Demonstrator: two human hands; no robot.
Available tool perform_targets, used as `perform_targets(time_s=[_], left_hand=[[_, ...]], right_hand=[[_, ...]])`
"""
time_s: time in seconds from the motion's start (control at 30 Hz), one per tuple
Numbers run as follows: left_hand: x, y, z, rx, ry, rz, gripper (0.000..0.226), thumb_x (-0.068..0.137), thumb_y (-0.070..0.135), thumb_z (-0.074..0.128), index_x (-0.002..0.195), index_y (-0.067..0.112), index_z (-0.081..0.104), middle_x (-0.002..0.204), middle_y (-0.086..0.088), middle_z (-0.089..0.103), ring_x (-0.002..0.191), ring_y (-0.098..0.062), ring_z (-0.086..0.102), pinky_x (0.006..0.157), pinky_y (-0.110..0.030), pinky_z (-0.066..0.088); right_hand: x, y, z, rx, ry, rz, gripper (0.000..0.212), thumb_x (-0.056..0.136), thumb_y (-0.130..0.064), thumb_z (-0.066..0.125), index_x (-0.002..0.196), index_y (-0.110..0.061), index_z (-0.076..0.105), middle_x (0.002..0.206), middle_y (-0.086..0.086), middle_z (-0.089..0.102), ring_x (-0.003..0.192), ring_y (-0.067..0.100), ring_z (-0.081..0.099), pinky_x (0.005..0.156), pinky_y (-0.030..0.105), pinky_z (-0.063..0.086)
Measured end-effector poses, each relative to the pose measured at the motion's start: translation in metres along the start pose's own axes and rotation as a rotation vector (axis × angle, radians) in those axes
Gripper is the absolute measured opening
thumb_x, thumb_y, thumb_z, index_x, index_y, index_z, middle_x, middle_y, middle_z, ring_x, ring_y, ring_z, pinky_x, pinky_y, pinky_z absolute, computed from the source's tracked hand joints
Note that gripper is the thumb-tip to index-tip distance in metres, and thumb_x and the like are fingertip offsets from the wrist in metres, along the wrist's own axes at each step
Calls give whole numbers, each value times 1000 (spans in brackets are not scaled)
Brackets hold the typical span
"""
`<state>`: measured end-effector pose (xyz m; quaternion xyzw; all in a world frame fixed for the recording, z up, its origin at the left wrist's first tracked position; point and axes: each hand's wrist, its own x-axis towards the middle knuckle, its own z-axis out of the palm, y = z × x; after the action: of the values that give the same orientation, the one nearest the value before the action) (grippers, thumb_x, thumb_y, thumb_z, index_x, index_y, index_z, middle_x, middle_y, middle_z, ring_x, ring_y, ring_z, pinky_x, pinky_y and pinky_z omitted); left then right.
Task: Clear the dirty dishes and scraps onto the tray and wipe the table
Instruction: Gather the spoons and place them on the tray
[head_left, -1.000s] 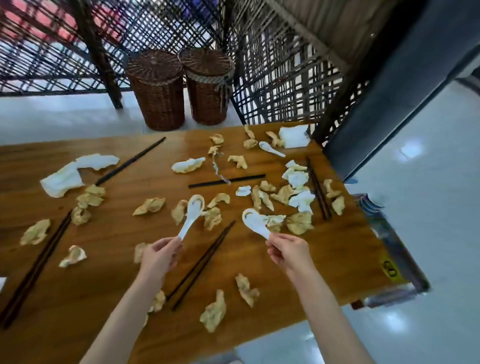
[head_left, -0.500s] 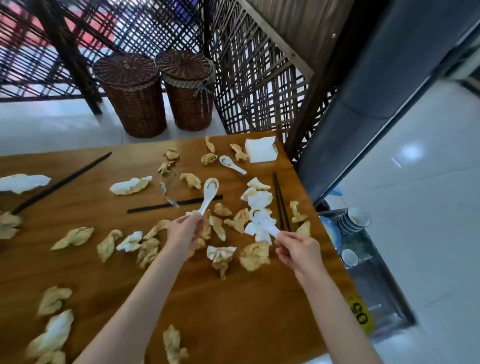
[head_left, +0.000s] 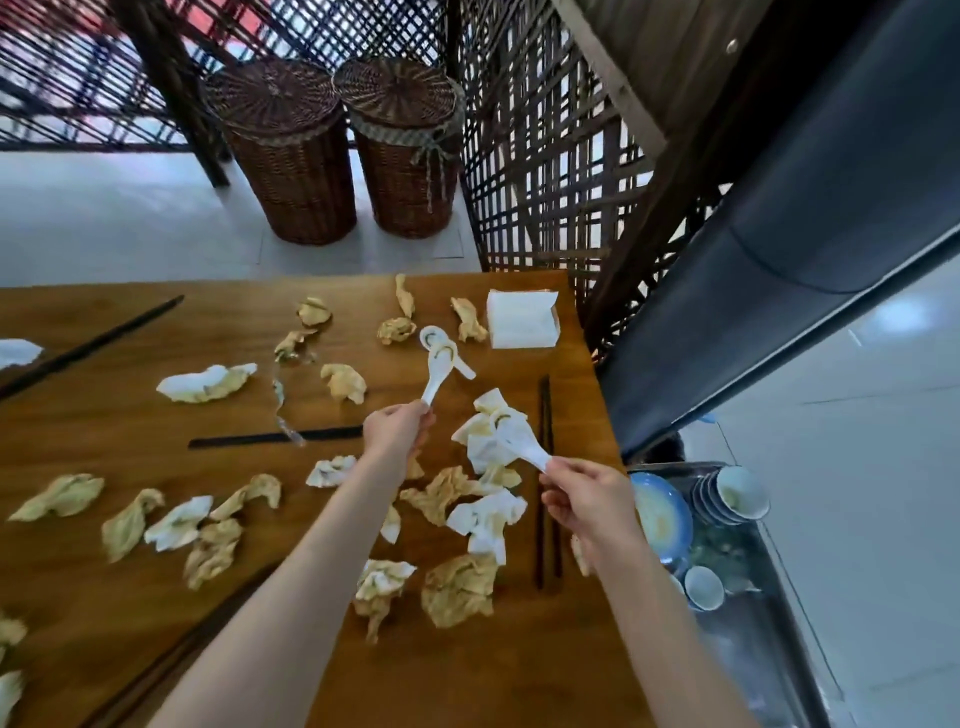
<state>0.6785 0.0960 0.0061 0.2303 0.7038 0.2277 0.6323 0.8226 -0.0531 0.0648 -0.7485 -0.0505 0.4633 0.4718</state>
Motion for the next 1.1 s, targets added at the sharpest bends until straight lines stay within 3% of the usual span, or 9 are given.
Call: perform_targets(time_s=[0.17, 0.33, 0.47, 0.57, 0.8, 0.97, 1.1], left_hand=[[5, 6, 27, -18, 53, -12, 9, 84, 21, 66, 78, 15, 66, 67, 4, 69, 58, -10, 54, 49, -23, 39], [11, 17, 51, -145, 14, -138, 11, 85, 22, 65, 87, 11, 66, 72, 2, 65, 53, -11, 46, 48, -25, 35], [16, 22, 63, -194, 32, -188, 11, 84, 20, 68, 88, 12, 63, 86, 3, 69, 70, -13, 54, 70, -30, 42], [18, 25, 70, -172, 36, -200, 12, 82, 19, 71, 84, 12, 61, 87, 4, 69, 72, -12, 53, 80, -32, 42], [23, 32, 80, -126, 43, -201, 20, 79, 23, 74, 82, 13, 57, 80, 4, 70, 76, -12, 58, 77, -32, 42], [28, 28, 80, -80, 53, -176, 25, 80, 28, 73, 92, 11, 60, 84, 3, 68, 78, -14, 57, 77, -33, 42], [37, 27, 76, -38, 130, -149, 39, 78, 40, 72, 99, 8, 61, 88, -3, 64, 77, -17, 58, 69, -31, 47]], right_hand=[[28, -12, -4, -48, -47, 40, 6, 85, -10, 66, 81, -14, 68, 78, 9, 70, 61, 14, 61, 54, 22, 52], [54, -20, -8, -77, -87, 63, 3, 85, -10, 67, 86, -13, 68, 81, 9, 71, 63, 15, 62, 58, 24, 52], [69, -22, -12, -72, -94, 90, 3, 85, -10, 67, 87, -11, 68, 83, 11, 70, 66, 17, 63, 59, 26, 52], [76, -21, -16, -58, -103, 99, 5, 85, -10, 67, 89, -11, 69, 83, 11, 70, 66, 18, 63, 59, 26, 52], [85, -23, -21, -59, -108, 102, 4, 86, -10, 65, 89, -11, 67, 83, 10, 70, 68, 18, 63, 63, 28, 54], [90, -26, -21, -47, -131, 107, 8, 86, -11, 65, 94, -10, 67, 85, 11, 69, 69, 17, 62, 64, 28, 54], [94, -30, -21, -43, -136, 101, 11, 86, -11, 65, 96, -9, 66, 87, 11, 69, 68, 17, 62, 62, 27, 53]])
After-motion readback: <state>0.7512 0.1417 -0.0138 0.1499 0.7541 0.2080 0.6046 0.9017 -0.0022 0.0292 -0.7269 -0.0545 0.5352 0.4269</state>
